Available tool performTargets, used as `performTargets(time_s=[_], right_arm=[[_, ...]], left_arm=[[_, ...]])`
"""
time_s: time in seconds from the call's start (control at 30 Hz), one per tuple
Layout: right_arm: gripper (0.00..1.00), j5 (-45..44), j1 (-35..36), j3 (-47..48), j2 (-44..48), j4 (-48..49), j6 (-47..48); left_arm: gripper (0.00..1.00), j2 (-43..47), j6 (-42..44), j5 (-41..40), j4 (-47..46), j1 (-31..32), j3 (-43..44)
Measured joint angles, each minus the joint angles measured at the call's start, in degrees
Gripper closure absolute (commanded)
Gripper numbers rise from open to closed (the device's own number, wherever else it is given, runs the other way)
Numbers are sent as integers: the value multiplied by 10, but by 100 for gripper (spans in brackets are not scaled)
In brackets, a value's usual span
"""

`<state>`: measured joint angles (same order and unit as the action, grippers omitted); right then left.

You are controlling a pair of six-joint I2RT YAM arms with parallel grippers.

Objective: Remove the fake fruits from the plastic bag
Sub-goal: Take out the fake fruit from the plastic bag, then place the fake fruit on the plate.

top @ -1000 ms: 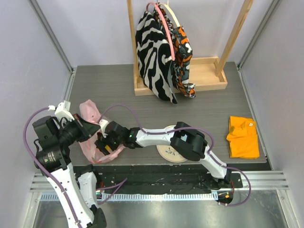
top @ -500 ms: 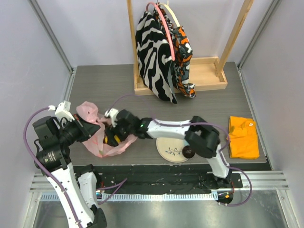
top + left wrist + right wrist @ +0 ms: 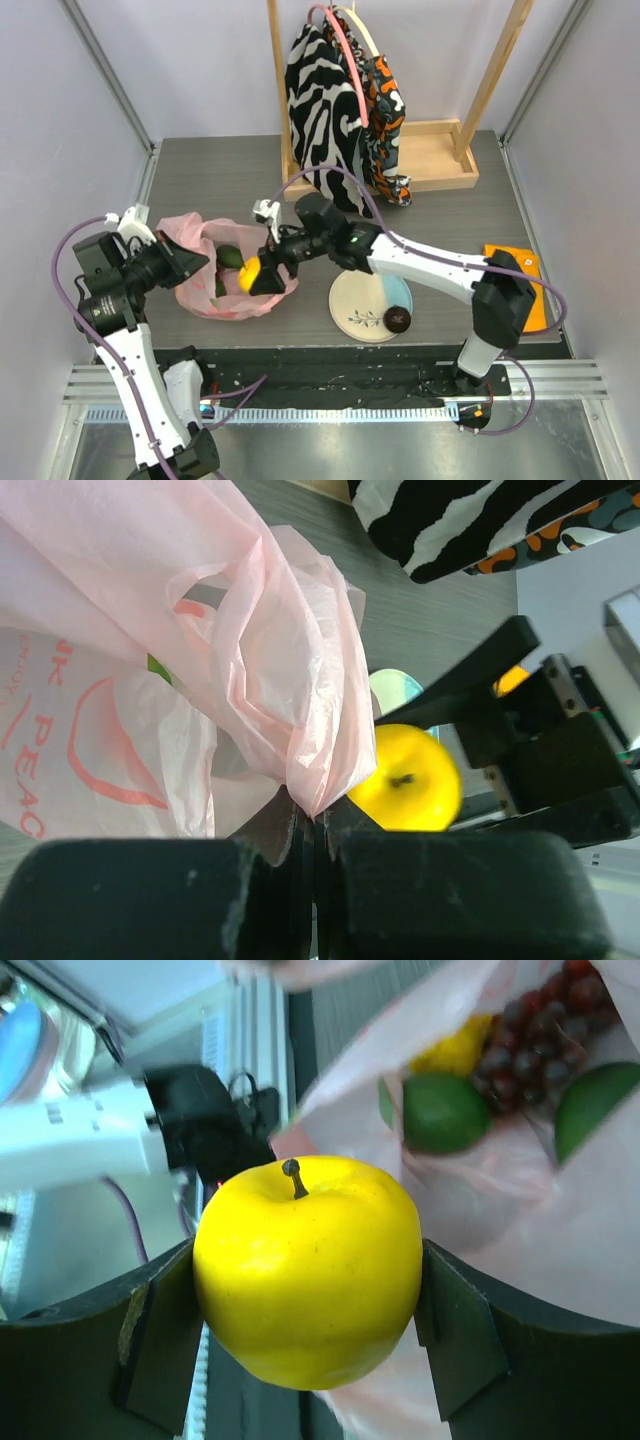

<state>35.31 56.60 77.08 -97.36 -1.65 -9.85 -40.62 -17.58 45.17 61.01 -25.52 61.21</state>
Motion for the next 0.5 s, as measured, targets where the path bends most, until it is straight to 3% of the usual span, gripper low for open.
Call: performTargets(time_s=[0.17,0.33,0.5], right_arm=[[36,10,-74,-17,108,-173,141],[37,-31,-163,-113,263,-285,285],[39,-70,-166,-181,244,-331,341]], left_arm=[[100,-9,-6,0,-26,0,0],[100,-9,-24,1,-52,0,0],[100,-14,-36,3,-64,0,0]])
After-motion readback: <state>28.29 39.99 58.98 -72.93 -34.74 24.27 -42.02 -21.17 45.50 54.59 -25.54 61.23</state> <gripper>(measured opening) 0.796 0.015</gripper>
